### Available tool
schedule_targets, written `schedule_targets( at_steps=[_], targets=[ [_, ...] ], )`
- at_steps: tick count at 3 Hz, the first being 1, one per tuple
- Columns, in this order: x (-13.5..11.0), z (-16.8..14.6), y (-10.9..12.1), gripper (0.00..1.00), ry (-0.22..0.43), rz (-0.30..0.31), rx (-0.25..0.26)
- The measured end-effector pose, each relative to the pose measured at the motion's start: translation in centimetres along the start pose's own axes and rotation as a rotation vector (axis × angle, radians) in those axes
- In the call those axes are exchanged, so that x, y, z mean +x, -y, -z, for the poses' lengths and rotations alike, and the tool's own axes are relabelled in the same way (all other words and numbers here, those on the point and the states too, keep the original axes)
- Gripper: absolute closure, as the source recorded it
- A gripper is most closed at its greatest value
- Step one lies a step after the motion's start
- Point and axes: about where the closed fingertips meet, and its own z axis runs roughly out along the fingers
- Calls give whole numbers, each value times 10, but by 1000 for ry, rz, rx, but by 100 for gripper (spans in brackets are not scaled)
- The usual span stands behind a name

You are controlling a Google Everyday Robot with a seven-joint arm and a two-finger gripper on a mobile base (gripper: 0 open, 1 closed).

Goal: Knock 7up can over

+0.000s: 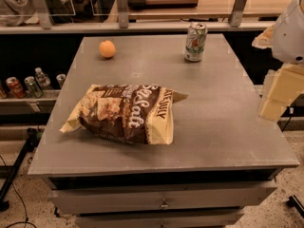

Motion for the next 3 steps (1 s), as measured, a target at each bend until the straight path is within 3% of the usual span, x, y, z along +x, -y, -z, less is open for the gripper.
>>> schedule_targets(
  at_steps=[1,2,3],
  targets=[
    [0,0,0,0,0,0,0],
    [0,-5,14,0,84,-6,24],
    [5,-12,43,0,221,-47,66]
  ],
)
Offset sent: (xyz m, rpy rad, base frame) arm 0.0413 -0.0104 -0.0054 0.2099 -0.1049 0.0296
